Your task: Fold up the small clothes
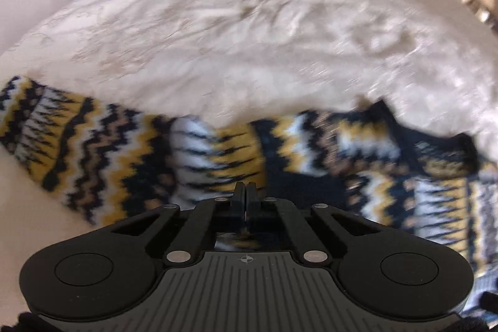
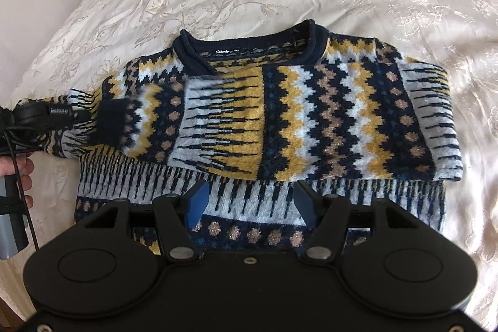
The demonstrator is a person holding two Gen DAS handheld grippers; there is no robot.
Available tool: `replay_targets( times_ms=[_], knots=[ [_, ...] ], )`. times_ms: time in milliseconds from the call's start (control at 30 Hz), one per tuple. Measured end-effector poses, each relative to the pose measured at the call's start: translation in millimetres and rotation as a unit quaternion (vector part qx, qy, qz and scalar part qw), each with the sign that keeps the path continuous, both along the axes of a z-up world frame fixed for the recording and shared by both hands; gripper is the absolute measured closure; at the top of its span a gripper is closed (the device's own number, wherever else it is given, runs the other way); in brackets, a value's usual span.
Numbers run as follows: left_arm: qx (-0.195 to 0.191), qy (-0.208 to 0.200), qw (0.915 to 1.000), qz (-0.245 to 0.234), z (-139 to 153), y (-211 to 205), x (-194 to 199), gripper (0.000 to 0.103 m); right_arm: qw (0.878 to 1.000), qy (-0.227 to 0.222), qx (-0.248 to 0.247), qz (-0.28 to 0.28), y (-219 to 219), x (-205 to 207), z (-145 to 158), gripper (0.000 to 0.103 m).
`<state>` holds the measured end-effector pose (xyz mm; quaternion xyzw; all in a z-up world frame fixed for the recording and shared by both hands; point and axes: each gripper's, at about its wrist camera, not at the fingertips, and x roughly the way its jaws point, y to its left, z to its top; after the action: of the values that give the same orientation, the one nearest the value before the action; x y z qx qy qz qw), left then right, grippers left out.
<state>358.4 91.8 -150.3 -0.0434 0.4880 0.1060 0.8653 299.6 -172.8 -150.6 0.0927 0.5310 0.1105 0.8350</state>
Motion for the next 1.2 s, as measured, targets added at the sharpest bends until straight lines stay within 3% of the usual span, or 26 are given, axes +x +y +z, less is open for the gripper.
replay_targets(
  times_ms=[67, 167, 300, 567, 667, 767, 867, 967, 1200],
  knots=[
    [0.014, 0.017, 0.9997, 0.01, -6, 7, 1, 0.101, 1.0, -0.003, -0.003, -0.005, -1, -2, 4, 0.038],
    [-0.022, 0.031, 0.9993, 0.001, -6, 14, -1, 0.096, 1.0, -0.011, -0.009, -0.013, -2, -6, 12, 0.037],
    [-0.037, 0.019, 0.9985, -0.035, 8, 4, -16, 0.072, 0.999, -0.019, -0.024, -0.022, -2, -16, 21, 0.032],
    [-0.086, 0.044, 0.9892, -0.11, 17, -41, -63, 0.069, 0.997, 0.023, -0.072, -0.023, 13, -44, 16, 0.022],
    [-0.095, 0.073, 0.9848, -0.126, 3, -52, -79, 0.068, 0.995, 0.047, -0.089, -0.031, 16, -53, 10, 0.014],
    [-0.104, 0.107, 0.9799, -0.133, -18, -58, -87, 0.068, 0.992, 0.067, -0.094, -0.042, 16, -60, 3, 0.012],
    [-0.082, 0.107, 0.9791, -0.152, -33, -64, -92, 0.065, 0.991, 0.073, -0.094, -0.062, 12, -65, -1, 0.007],
    [-0.074, 0.099, 0.9798, -0.157, -37, -68, -94, 0.057, 0.991, 0.07, -0.094, -0.068, 7, -68, -2, 0.002],
    [-0.094, 0.098, 0.9827, -0.126, -39, -77, -91, 0.028, 0.989, 0.078, -0.106, -0.06, -5, -63, -16, 0.001]
  ],
)
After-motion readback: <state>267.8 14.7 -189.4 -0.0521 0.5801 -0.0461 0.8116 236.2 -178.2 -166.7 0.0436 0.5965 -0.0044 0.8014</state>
